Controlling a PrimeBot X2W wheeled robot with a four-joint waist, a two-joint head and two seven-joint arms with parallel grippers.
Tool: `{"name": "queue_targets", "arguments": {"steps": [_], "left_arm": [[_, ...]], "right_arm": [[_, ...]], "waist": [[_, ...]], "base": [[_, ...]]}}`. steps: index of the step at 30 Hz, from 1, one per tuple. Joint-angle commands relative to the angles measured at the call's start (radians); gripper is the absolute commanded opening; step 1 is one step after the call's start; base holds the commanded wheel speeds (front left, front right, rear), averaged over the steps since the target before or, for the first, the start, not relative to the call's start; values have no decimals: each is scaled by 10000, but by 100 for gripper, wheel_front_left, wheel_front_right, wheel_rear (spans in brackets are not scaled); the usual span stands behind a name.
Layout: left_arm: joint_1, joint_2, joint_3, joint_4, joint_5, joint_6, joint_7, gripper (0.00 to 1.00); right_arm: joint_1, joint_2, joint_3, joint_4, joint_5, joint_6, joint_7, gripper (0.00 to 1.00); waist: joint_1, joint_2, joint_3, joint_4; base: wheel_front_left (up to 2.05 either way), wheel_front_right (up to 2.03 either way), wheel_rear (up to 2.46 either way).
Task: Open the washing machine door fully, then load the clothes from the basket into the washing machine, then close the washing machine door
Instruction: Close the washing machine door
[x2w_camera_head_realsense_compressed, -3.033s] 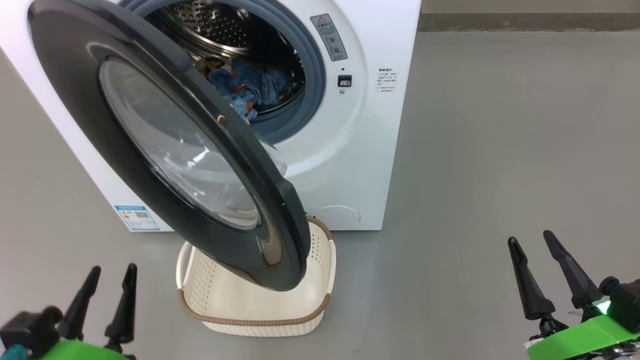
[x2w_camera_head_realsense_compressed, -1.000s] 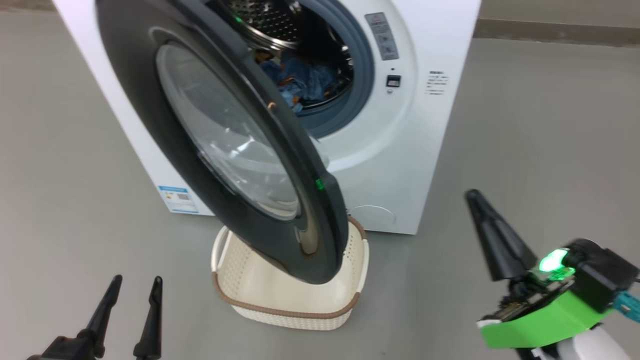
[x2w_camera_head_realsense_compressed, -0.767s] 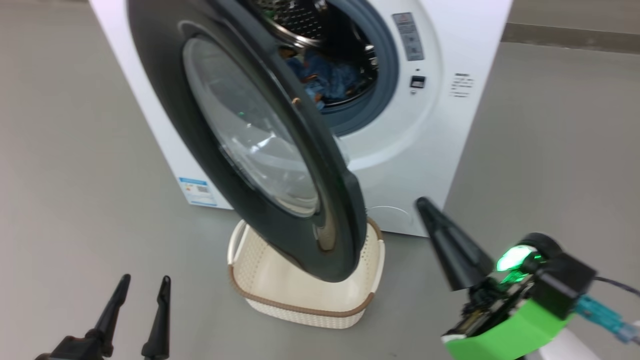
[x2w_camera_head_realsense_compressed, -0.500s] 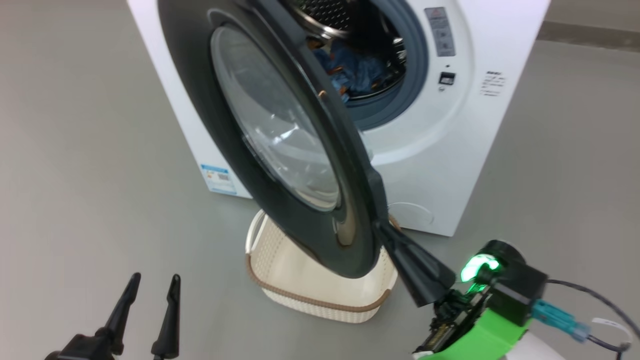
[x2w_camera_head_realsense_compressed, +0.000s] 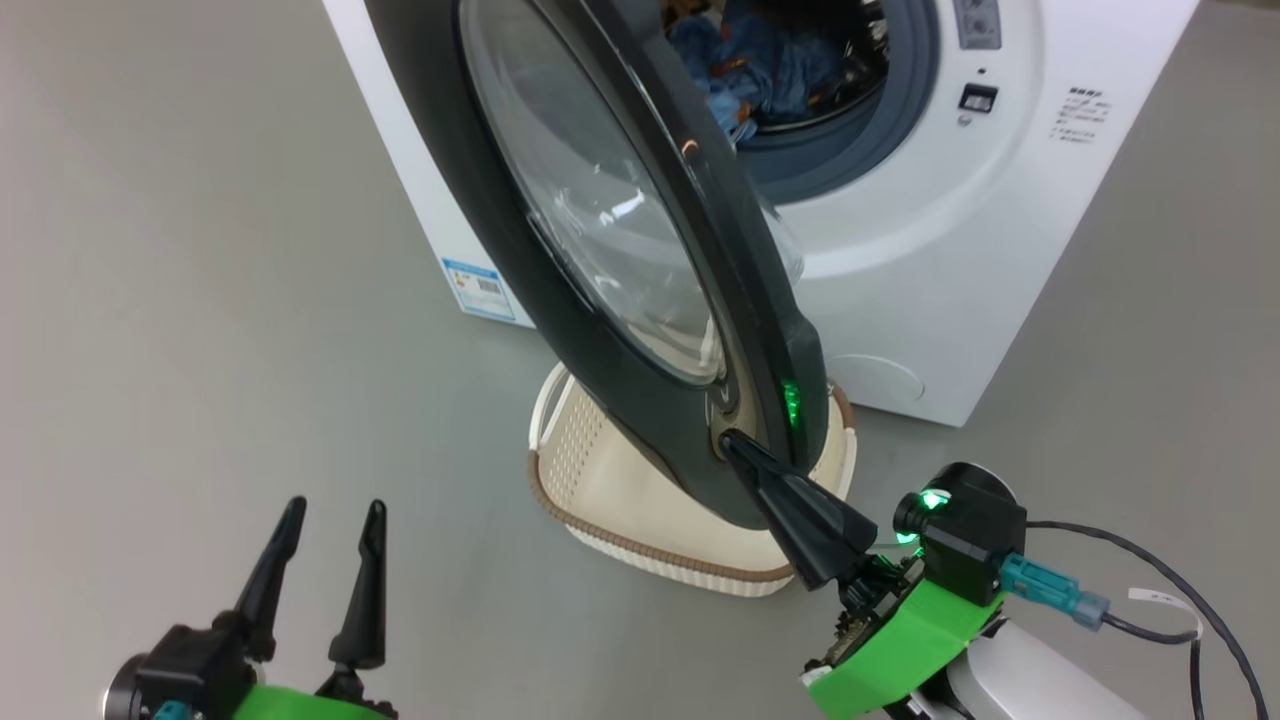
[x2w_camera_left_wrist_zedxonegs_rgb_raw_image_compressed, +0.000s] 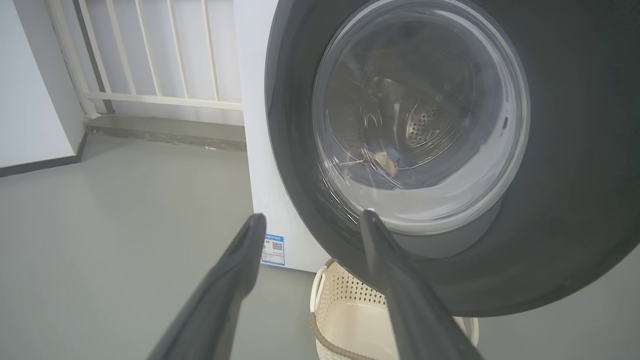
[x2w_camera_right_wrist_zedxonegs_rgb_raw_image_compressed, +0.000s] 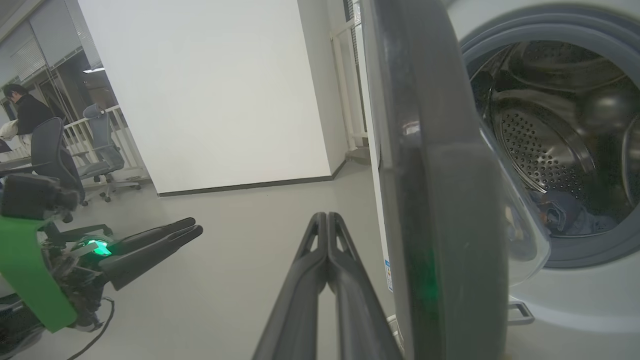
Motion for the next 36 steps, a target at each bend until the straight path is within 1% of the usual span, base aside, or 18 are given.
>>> {"name": "queue_targets", "arguments": {"steps": [1,10,21,28,36], "left_arm": [[-426,97,326,-300,47,-37,-107,100],[-683,-15,324,-339,65,-37,-107,100],[-1124,-228,171,-510,59,-37,-107,100],[-1523,-348,-76,-699,14,-37,-107,100],[-1918,-404,-332,-876,-83,-37,-107,100]], "right_arm": [[-265,104,78,-121,126,54,-78,0],[-474,109,-149,238,144,54,-78,0],[-1040,-42,-1249,426,11,54,-78,0],[-1785,-305,-2121,639,-108,54,-78,0],[-2634,-632,-2844,951,-181,54,-78,0]], "waist": [[-1,0,166,98],[-1,0,537,46],[-1,0,1246,15],[-1,0,1863,213],[-1,0,2439,494]], "base": [[0,0,0],[0,0,0],[0,0,0],[0,0,0],[0,0,0]]}}
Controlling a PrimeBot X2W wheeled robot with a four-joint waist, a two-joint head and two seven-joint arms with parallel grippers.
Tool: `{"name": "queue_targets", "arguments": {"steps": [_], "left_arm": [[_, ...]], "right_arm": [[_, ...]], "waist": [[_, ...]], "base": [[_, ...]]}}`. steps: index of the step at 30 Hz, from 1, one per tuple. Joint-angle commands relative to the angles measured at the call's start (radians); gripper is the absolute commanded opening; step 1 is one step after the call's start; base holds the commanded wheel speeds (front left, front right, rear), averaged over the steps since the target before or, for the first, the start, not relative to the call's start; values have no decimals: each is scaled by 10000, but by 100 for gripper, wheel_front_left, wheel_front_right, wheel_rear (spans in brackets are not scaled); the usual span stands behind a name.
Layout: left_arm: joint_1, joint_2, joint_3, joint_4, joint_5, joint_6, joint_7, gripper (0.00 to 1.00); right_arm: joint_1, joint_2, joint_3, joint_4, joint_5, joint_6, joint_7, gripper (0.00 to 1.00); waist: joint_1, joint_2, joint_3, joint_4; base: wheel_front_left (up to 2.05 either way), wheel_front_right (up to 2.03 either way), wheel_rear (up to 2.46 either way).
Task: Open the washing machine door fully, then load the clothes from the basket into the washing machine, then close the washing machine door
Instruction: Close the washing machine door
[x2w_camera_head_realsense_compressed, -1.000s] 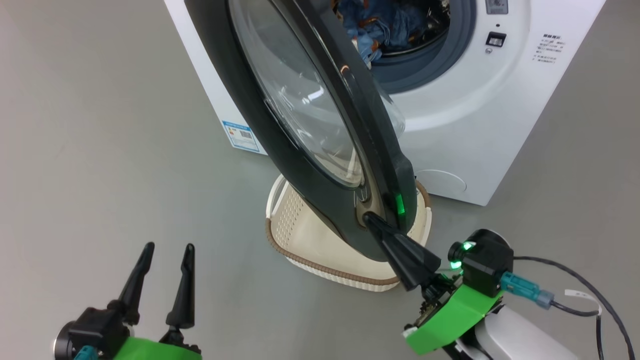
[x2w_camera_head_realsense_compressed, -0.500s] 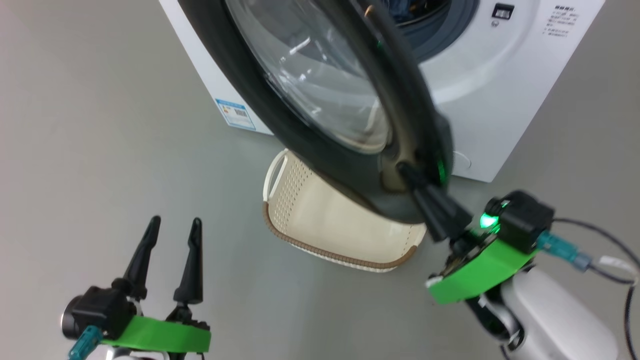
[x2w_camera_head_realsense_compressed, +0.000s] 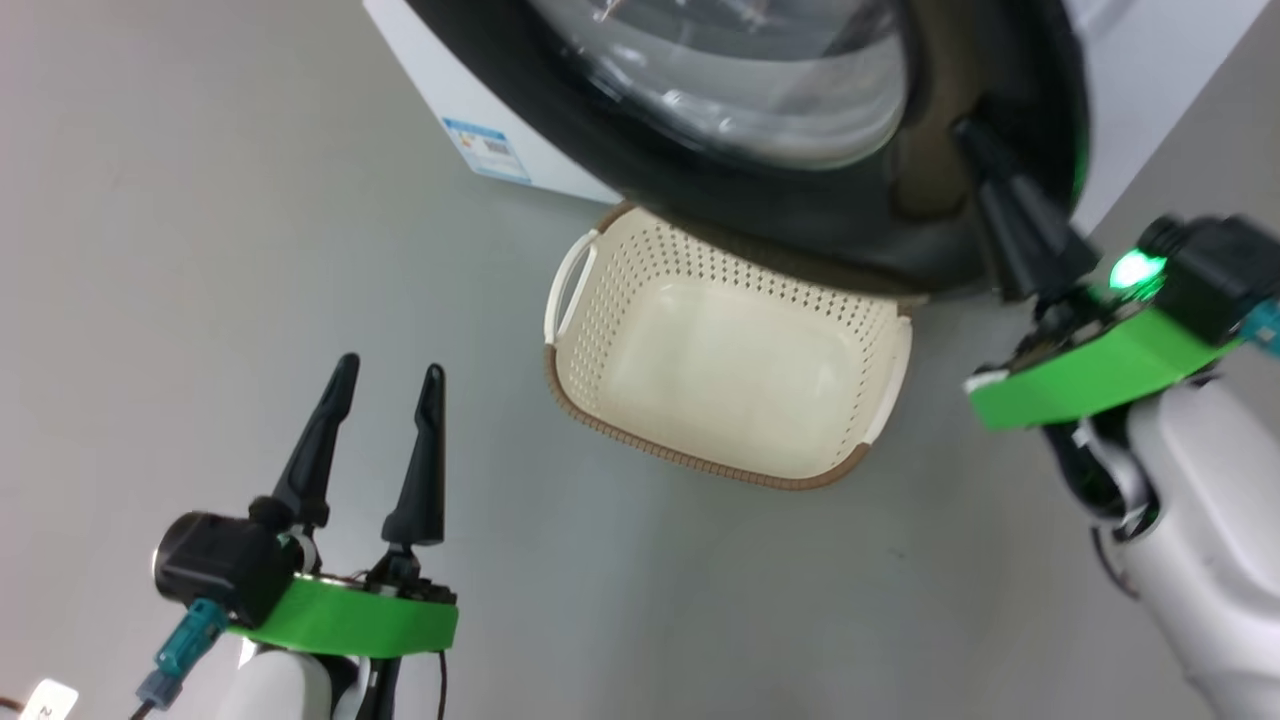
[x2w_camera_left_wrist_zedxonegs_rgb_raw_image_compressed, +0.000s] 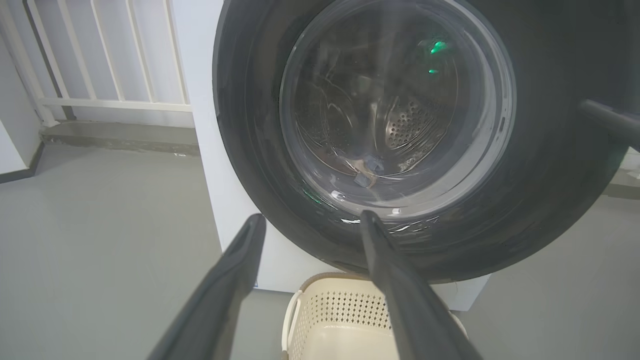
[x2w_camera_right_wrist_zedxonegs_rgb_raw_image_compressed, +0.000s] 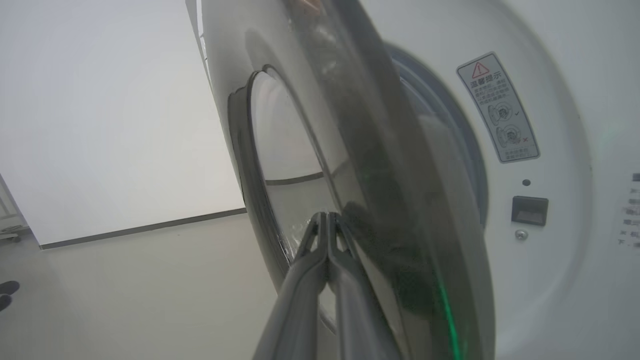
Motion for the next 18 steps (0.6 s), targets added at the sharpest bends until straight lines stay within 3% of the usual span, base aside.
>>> {"name": "queue_targets", "arguments": {"steps": [1,18], "left_arm": [[-246,156,284,-323,-101,-37,-61,100],[-981,150,-432,-608,-811,-37,-61,100]], "right_arm": [[-233,-35,-51,-151,-61,-2,-76,0],[-2318,-649,-1699,684,97,-2,-76,0]], "waist": [[-1,0,264,201],[-1,0,1408,909]], "base": [[0,0,0],[0,0,0]]}}
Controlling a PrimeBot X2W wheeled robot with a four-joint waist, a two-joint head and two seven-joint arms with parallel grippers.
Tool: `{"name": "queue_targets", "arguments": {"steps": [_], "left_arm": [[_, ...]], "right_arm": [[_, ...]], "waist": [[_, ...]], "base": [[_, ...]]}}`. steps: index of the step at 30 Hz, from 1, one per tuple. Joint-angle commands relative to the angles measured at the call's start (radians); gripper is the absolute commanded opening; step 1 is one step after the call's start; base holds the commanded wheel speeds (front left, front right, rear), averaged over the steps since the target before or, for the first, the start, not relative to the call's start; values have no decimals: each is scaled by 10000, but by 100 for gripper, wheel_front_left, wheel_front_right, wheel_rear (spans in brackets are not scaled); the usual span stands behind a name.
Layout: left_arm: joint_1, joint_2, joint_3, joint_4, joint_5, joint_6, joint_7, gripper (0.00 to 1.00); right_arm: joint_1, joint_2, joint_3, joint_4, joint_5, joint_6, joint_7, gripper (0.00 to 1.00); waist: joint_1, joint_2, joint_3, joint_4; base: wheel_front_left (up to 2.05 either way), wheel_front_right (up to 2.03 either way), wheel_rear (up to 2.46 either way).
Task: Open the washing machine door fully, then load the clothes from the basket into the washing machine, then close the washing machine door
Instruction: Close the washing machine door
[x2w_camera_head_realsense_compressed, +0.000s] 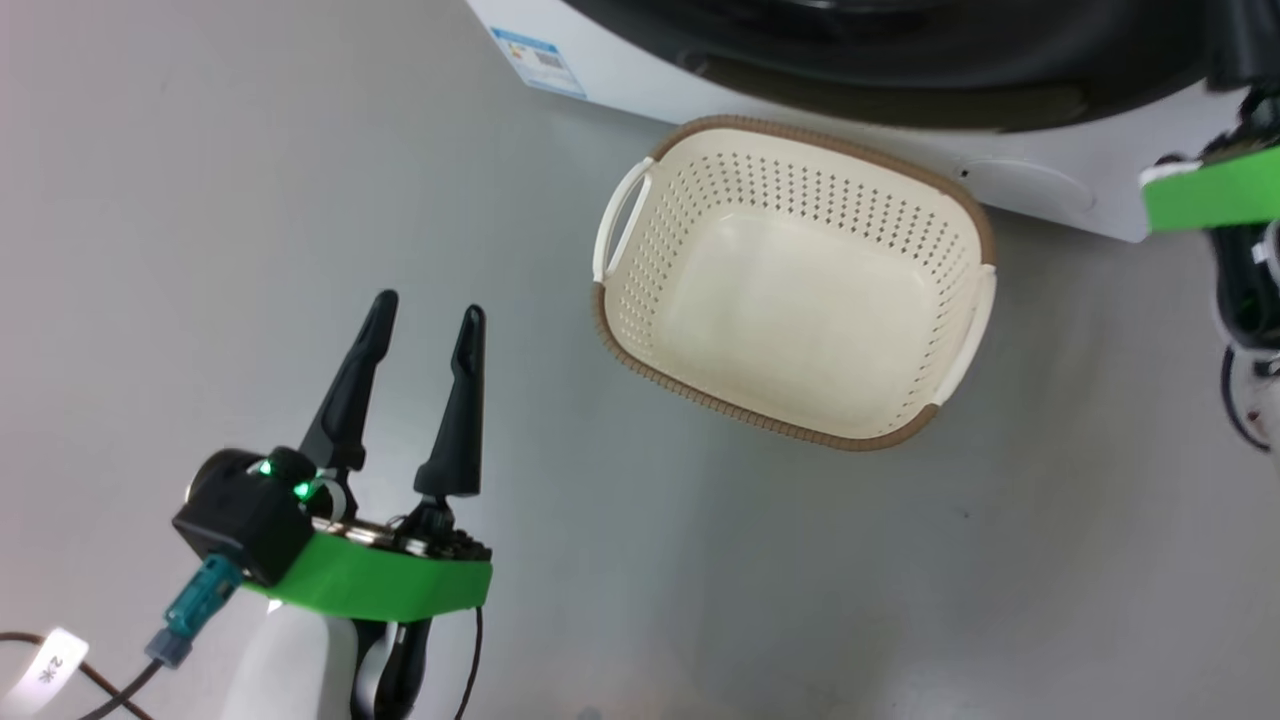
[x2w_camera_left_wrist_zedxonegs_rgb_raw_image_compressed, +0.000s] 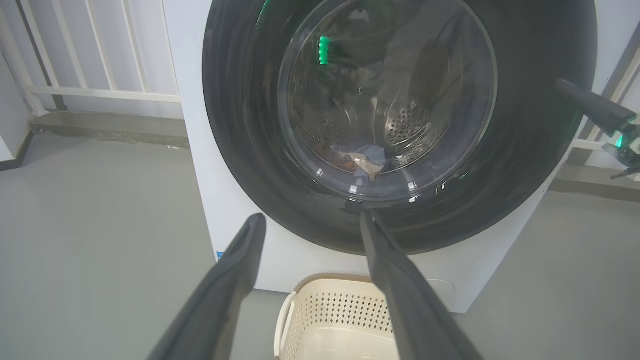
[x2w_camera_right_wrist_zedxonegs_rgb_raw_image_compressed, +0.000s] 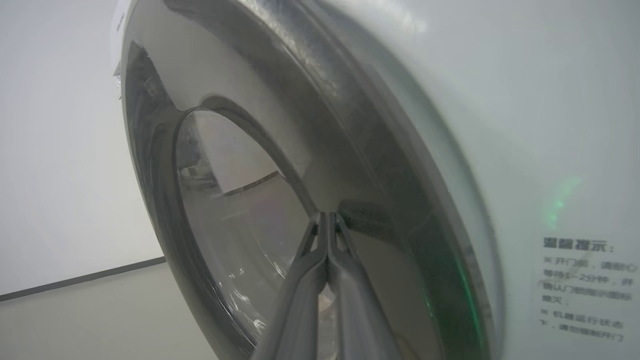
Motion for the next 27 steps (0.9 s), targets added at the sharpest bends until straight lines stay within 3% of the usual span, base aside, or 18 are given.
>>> {"name": "queue_targets", "arguments": {"steps": [1,11,25,27], "left_arm": [[-147,207,297,-303,-62,-37,-61,100],[-235,207,251,-201,-49,-37,-61,100],[22,206,468,498,299,-37,-61,100],[93,206,580,616,387,-37,-61,100]], "right_arm": [[-165,61,-99,-136,57,-4,-76,0],[-584,292,-820,159,-2,-4,-76,0],[624,707,409,111,253,-4,-76,0],[846,803,482,80,315,-4,-76,6]], "waist": [[-1,0,151,144],[-1,0,188,242],[-1,0,-750,-308],[-1,0,-930,-439]], "base": [[0,0,0],[0,0,0],[0,0,0],[0,0,0]]}}
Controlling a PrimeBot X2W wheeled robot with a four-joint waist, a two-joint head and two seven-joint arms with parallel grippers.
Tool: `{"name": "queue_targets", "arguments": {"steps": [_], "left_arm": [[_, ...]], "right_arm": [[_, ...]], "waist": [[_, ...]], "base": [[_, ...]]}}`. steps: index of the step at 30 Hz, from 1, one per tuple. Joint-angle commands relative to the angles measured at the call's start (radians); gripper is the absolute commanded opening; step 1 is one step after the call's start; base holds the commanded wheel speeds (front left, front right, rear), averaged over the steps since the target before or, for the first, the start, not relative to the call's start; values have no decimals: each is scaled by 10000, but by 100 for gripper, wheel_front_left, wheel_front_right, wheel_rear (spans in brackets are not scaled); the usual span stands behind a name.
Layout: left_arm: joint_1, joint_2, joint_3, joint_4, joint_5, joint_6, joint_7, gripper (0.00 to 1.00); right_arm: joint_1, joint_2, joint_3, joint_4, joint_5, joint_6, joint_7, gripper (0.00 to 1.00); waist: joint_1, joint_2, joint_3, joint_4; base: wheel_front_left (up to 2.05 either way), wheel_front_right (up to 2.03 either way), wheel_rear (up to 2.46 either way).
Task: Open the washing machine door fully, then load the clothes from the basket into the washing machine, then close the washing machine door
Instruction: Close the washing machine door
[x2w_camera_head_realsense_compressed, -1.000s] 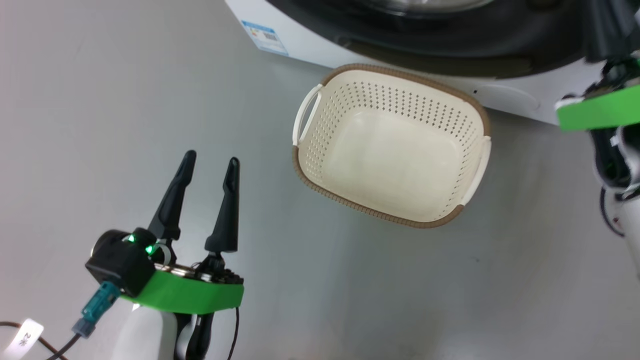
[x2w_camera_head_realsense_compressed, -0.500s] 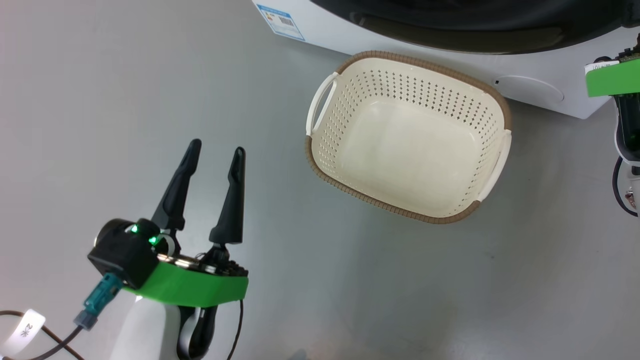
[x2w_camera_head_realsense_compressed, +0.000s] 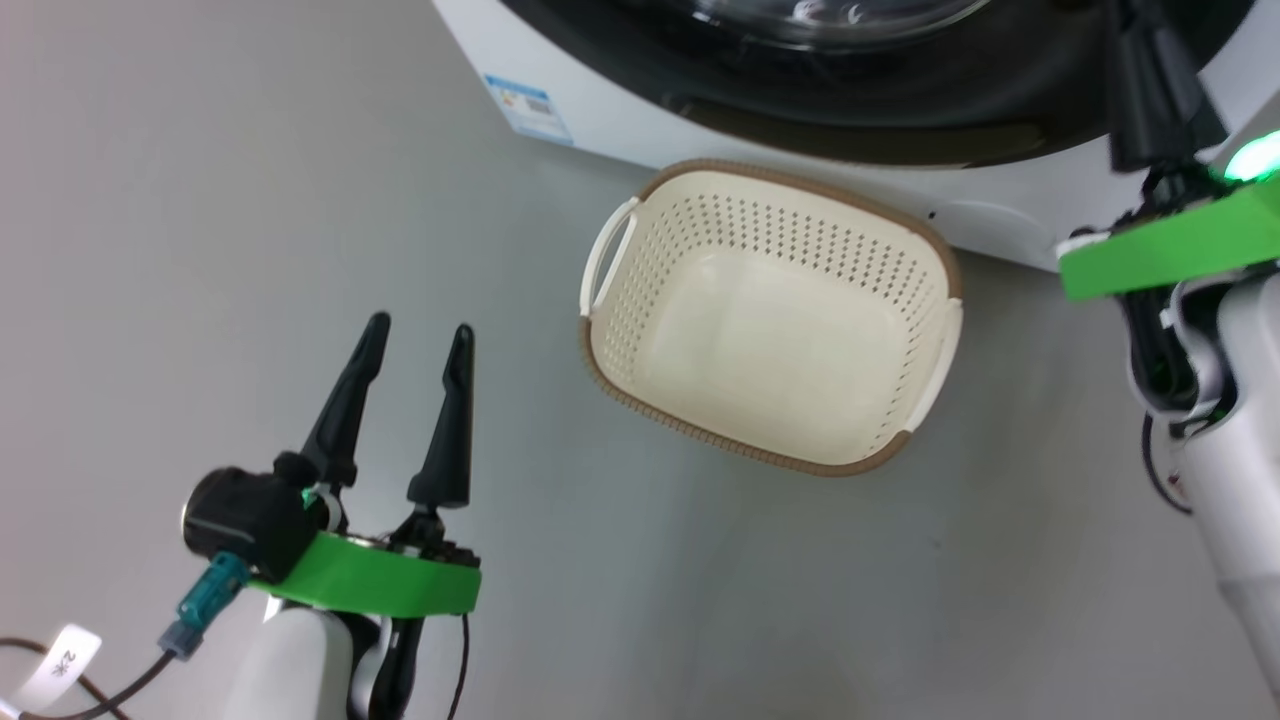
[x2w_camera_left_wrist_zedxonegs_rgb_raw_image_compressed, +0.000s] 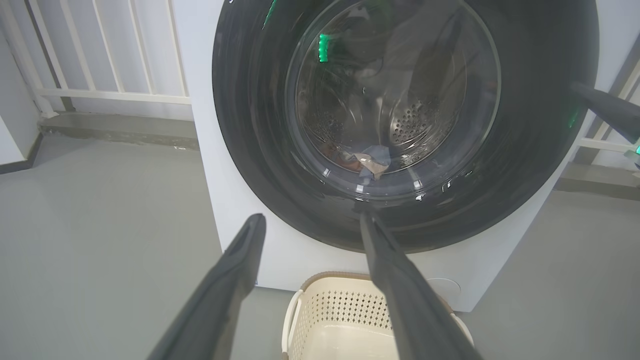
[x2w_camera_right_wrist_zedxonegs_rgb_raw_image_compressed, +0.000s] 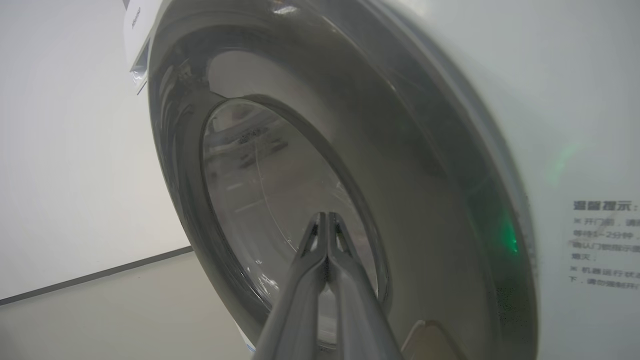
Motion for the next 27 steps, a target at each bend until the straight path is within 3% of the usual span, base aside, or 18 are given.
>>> {"name": "queue_targets", "arguments": {"steps": [1,5,6,8,27], "left_arm": [[203,222,428,-91,152,-37,-59,100],[438,305,648,140,284,-37,-59,100],[497,356,700,203,287,-37,-59,100],[601,475,813,320,290,-37,-59,100],[1310,1314,1727,823,411,-37,-59,100]], "right_arm": [[330,176,185,-295,162,-2,-48,12],[922,352,297,-424,221,-2,-48,50],[1076,388,314,-454,227,-2,-48,80],[1372,465,297,-484,233,-2,-48,100],[3795,780,-82,-645,236,-2,-48,100]], "waist": [[0,0,-366,-303],[0,0,-810,-602],[0,0,-924,-682],[0,0,-1140,-853],[0,0,-2584,-2795]], "base": [[0,0,0],[0,0,0],[0,0,0],[0,0,0],[0,0,0]]}}
